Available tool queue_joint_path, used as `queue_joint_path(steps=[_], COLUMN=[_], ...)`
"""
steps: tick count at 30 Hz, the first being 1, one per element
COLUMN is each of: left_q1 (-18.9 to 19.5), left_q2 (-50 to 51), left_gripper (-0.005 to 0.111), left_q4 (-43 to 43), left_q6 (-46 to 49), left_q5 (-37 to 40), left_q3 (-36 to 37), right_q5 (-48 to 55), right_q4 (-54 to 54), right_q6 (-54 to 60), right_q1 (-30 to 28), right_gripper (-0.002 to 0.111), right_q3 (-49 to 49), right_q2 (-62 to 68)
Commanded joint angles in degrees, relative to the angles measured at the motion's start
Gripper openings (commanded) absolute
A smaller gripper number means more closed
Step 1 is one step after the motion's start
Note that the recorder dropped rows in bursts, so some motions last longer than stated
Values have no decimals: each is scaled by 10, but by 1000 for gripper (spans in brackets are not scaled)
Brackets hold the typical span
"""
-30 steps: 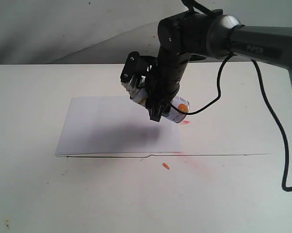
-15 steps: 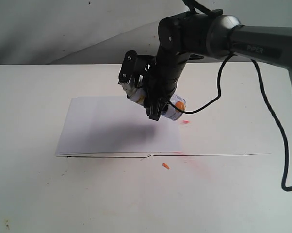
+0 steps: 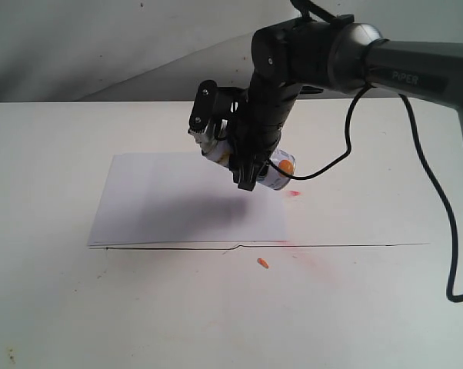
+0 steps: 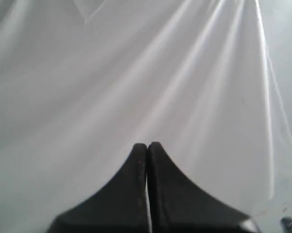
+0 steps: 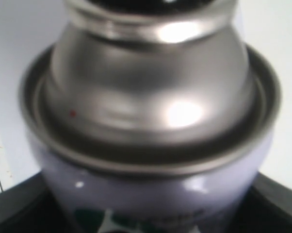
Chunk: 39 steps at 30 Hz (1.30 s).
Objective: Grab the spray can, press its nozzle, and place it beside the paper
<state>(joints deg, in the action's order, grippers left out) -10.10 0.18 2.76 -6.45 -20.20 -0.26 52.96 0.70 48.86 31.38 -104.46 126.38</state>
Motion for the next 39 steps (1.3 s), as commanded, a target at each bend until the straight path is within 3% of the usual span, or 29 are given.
queue_joint_path(steps=[1,3,12,13,17,19,24,27,33,36,39], left_q1=[-1,-1,-1,-1,-1,-1,-1,-1,-1,-1,-1], left_q2=[-2,25,352,426,579,708,872,936,976,987,1029], left_gripper=[0,0,0,0,0,0,0,0,0,0,0], left_q4=[-143,-192,-192,-192,-236,-282,-348,-403,-503,-570,-651], left_q6=[-123,-128,-158,-149,-95,-15,118,123,135,217,300], left_q5=[61,122,381,436,539,596,600,563,579,581,664], left_q3=[-23,-67,-367,-428,-545,-638,-707,-714,-714,-715,-755], right_q5=[-7,-8,-9,-11,-10,-10,-9,-7,6,7,6], right_q4=[-4,-4,-4,-4,-4,-4,-4,-4,-12,-7,10], right_q6=[7,6,3,3,-3,-13,-13,-13,-13,-4,35], right_q1=[1,1,1,1,1,1,1,1,1,1,1], right_gripper=[0,0,0,0,0,0,0,0,0,0,0], right_q3=[-7,-7,-7,-7,-7,-7,-7,-6,-6,-6,-6], right_q2=[-6,-6,-6,-6,-6,-6,-6,-6,-6,-6,-6])
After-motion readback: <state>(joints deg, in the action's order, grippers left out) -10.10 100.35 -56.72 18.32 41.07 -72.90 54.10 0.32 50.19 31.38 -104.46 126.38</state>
